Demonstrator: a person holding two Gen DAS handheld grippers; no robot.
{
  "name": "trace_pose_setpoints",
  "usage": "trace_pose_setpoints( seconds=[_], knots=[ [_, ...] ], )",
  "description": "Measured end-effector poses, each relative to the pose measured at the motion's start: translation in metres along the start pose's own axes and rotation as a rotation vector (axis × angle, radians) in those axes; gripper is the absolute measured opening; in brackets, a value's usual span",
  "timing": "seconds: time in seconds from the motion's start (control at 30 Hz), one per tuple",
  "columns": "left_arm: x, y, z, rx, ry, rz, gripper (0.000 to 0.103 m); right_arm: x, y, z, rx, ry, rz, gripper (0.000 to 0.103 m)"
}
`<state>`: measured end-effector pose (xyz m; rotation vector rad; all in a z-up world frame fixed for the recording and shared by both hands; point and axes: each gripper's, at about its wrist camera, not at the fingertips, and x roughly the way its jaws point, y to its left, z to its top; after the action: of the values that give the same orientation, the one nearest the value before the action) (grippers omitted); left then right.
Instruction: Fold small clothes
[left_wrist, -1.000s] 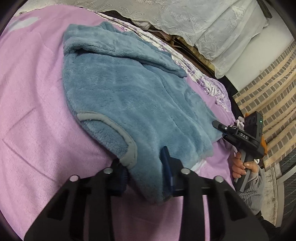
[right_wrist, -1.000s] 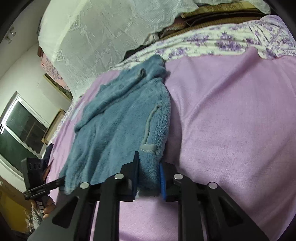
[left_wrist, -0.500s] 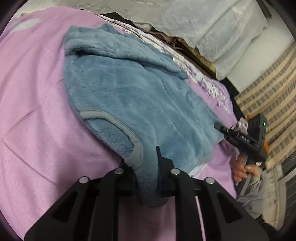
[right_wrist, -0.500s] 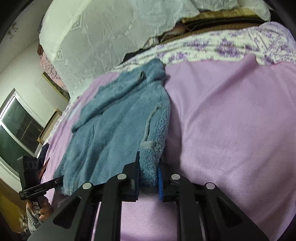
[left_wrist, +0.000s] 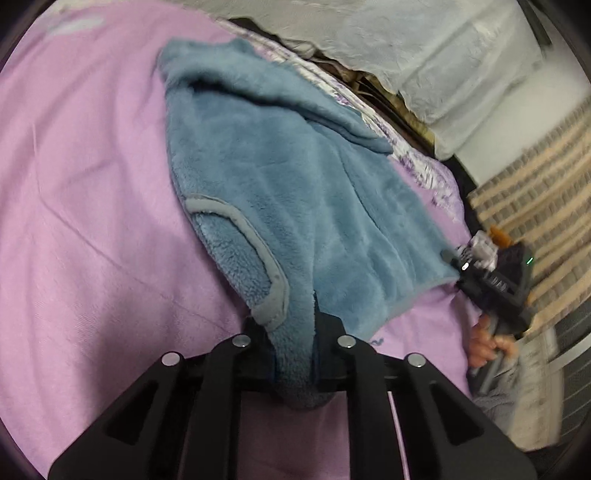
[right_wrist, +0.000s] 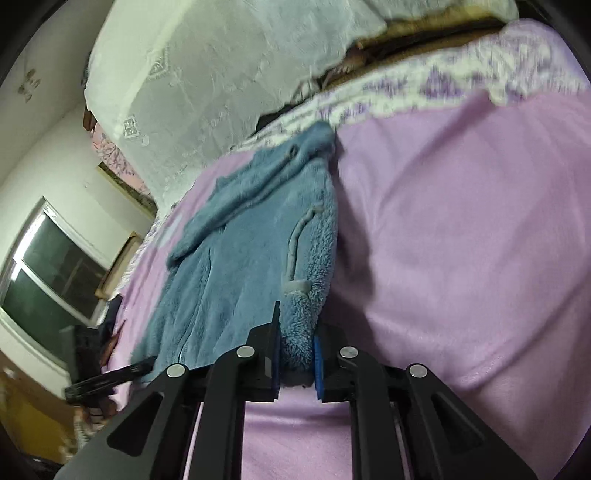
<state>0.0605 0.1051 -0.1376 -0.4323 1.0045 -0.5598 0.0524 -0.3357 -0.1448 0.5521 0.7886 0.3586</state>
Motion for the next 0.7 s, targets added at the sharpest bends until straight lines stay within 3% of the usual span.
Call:
trace_pose_setpoints(
  seconds=[0.13, 0.33, 0.7],
  knots=[
    [-0.001, 0.019, 0.005, -0.112, 0.025, -0.085, 0.018, 0.007, 0.004, -0.004, -0.024, 0.024, -0.028, 0.018],
    [-0.009, 0.003, 0.007, -0.030, 0.002, -0.052, 0.012, -0.011, 0.008, 0.000, -0.016, -0.057, 0.012, 0.014],
    [-0.034, -0.011, 0.046, 0.035, -0.100, 0.013, 0.011, -0.006, 0.023, 0.038, 0.036, -0.049, 0.117, 0.014]
  ],
)
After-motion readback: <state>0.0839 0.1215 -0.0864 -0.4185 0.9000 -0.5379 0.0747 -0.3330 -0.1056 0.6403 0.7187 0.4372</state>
